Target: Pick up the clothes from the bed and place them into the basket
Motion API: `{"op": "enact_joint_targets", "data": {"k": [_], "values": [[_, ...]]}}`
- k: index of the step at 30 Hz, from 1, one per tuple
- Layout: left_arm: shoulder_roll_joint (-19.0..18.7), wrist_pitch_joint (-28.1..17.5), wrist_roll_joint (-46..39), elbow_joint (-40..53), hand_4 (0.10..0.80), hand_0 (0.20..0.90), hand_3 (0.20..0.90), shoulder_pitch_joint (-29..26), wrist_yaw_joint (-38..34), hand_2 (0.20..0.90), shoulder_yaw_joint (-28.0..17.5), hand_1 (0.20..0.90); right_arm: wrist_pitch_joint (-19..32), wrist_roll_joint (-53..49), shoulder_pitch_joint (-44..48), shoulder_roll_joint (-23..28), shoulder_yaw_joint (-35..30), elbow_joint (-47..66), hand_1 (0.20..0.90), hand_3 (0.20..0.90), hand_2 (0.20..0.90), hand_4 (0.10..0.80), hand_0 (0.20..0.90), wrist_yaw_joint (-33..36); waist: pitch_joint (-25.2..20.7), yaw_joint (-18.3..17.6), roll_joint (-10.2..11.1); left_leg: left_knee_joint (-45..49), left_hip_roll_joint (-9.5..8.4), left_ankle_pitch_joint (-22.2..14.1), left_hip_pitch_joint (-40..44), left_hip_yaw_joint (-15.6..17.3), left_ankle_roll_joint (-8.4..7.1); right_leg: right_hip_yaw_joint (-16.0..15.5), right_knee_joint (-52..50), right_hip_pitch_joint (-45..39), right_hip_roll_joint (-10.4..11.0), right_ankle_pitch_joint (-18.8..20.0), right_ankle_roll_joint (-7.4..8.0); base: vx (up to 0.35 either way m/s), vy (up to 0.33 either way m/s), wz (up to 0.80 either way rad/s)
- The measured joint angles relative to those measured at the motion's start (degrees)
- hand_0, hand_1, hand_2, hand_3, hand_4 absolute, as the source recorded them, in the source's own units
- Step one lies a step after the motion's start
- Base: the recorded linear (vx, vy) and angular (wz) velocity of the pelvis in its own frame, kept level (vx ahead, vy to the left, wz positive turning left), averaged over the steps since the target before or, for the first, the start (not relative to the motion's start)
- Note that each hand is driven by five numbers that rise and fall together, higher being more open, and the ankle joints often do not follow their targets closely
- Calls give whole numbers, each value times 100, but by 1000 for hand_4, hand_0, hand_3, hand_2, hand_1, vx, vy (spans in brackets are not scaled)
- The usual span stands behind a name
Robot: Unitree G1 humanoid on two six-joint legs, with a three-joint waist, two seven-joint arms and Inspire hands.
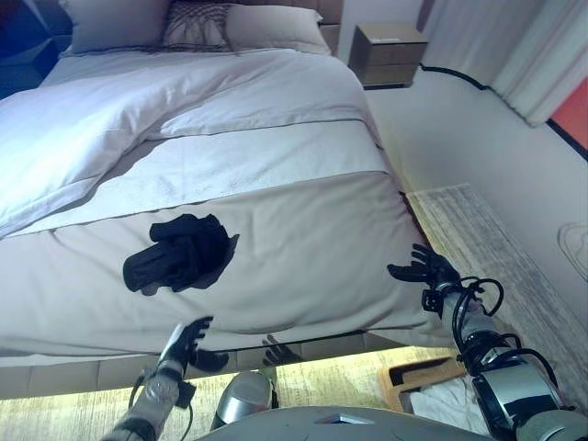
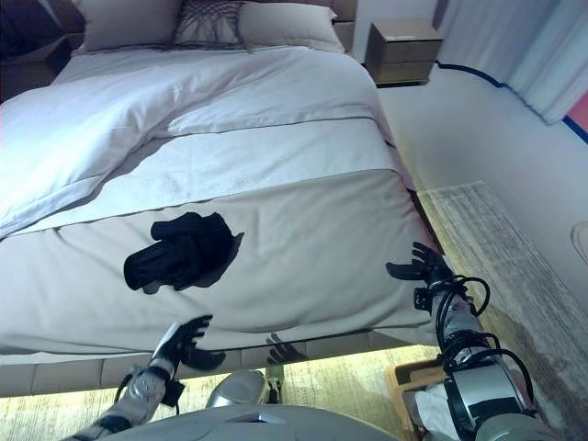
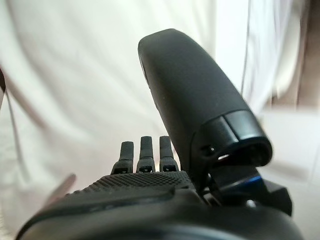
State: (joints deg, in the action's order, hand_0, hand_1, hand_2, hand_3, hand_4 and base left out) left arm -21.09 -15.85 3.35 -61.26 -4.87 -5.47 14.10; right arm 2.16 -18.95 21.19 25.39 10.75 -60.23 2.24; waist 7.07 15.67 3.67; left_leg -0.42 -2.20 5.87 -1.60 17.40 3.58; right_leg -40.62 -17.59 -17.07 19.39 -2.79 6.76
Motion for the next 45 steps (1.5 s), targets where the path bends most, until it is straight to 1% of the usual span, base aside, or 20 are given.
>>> {"op": "enact_joint_targets", "data": {"k": [1,2,3,5,7,9,11,12,13,16,18,20,22,24,26,30,34,36,40,45], "values": [[-2,68,0,14,800,900,900,-70,1,900,173,900,-2,69,-81,7,97,36,900,900,900,800,900,8,-33,-165,-58,-13,-6,-75,24,-324,103,406,-920,296,210,115,176,-20,-88,118],[-19,83,1,39,800,900,900,-75,3,900,226,900,-6,113,-92,-6,159,39,900,900,900,800,900,2,-43,-219,-72,-44,-11,-103,39,-416,144,702,-1372,495,295,152,240,3,-232,144],[-46,166,0,45,800,900,900,-240,-94,900,429,900,47,168,-185,-59,319,91,900,900,900,800,900,6,-5,-401,-154,-129,38,-7,76,-996,185,1570,-1617,890,-175,-193,277,55,-231,119],[-52,205,1,26,800,900,900,-298,-166,900,534,900,31,223,-217,-65,523,116,900,900,900,800,900,-28,37,-521,-210,-314,95,34,87,-1422,204,1897,-1171,1300,-666,-325,268,75,-409,137],[-17,223,-14,-18,800,900,900,-187,-221,900,565,900,56,222,-218,-61,542,125,900,900,900,800,900,-45,41,-607,-210,-347,66,40,84,-1666,212,1985,-448,1416,-824,-390,225,74,-354,86],[-53,332,-66,-61,800,900,900,-135,-321,900,618,900,101,237,-205,-24,563,234,900,900,900,800,900,-128,47,-666,-180,-396,86,60,-110,-1995,243,2315,996,1526,-1128,-334,197,61,-210,72],[-181,337,-94,-59,800,900,900,-118,-344,900,622,900,133,263,-204,-16,630,265,900,900,900,800,900,-161,67,-720,-7,-422,51,125,-285,-2164,226,2435,1799,1510,-1259,-219,42,95,-131,90],[-284,338,-103,-59,800,900,900,-75,-364,900,610,900,134,335,-205,-17,676,262,900,900,900,800,900,-195,80,-732,183,-405,-21,112,-358,-2132,206,2441,2029,1389,-1234,-27,58,130,-151,106],[-329,339,-101,-73,800,900,900,-5,-421,900,551,900,133,391,-204,-14,735,245,900,900,900,800,900,-212,98,-702,332,-412,-43,104,-356,-2005,194,2387,2186,1269,-1213,371,34,118,-127,78],[-315,334,-99,-89,800,900,900,311,-565,900,395,900,187,553,-97,-35,859,250,900,900,900,800,900,-285,128,-471,429,-395,158,63,-267,-1819,37,2199,2277,1082,-1354,360,-75,156,-54,34],[-224,333,-92,-154,800,900,900,588,-607,900,348,900,192,618,138,-37,947,252,900,900,900,800,900,-303,143,-295,449,-373,222,132,-265,-1809,-211,2125,2277,1022,-1439,332,-110,66,0,14],[-159,326,-85,-153,800,900,900,715,-601,900,349,900,191,714,294,-38,971,263,900,900,900,800,900,-290,168,-249,448,-371,250,222,-283,-1809,-348,1993,2278,966,-1470,303,-151,-52,-31,31],[-138,285,-32,-139,800,900,900,598,-426,900,354,900,174,963,535,64,1120,443,900,900,900,800,900,-92,358,-161,455,-181,319,228,-566,-1556,-672,1721,2278,971,-1512,252,-219,-69,-23,67],[-167,198,17,-128,800,900,900,375,-152,900,352,900,171,1177,914,115,1203,437,900,900,900,800,900,53,612,-84,441,-9,403,122,-814,-1442,-675,1456,2276,1026,-1559,185,-266,59,6,71],[-165,142,75,-89,800,900,900,327,-39,900,355,900,183,1365,1216,104,1274,432,900,900,900,800,900,104,723,91,409,43,416,124,-929,-1363,-674,1411,2231,1127,-1575,175,-257,76,-8,22],[-263,41,60,-98,800,900,900,192,83,900,362,900,421,1819,2018,118,1522,430,900,900,900,800,900,358,1092,361,298,334,403,141,-1252,-1556,-724,1228,2010,1303,-1570,44,-265,36,-66,25],[-450,-54,-122,26,800,900,900,-154,105,900,364,900,459,2249,2841,257,1730,412,900,900,900,800,900,1076,1589,627,213,758,408,125,-1674,-1801,-757,1056,1361,1699,-1472,-287,-335,59,-34,26],[-509,-63,-189,95,800,900,900,-248,94,900,364,900,460,2329,3136,264,1729,328,900,900,900,800,900,1344,1762,702,188,886,395,120,-1795,-1875,-763,1006,1109,1833,-1407,-407,-348,40,8,20],[-552,-88,-300,235,800,900,900,-403,85,900,386,900,455,2630,3839,353,1738,149,900,900,900,800,900,1939,2168,922,97,1350,332,-30,-2148,-1939,-917,1004,284,2277,-1200,-784,-383,25,50,9],[-580,-85,-351,565,800,900,900,-391,84,900,417,900,364,2549,4217,524,1766,-12,900,900,900,800,900,2078,2281,965,-93,1915,204,-267,-2686,-2041,-796,1010,-774,2915,-845,-1224,-385,12,92,12]]}}
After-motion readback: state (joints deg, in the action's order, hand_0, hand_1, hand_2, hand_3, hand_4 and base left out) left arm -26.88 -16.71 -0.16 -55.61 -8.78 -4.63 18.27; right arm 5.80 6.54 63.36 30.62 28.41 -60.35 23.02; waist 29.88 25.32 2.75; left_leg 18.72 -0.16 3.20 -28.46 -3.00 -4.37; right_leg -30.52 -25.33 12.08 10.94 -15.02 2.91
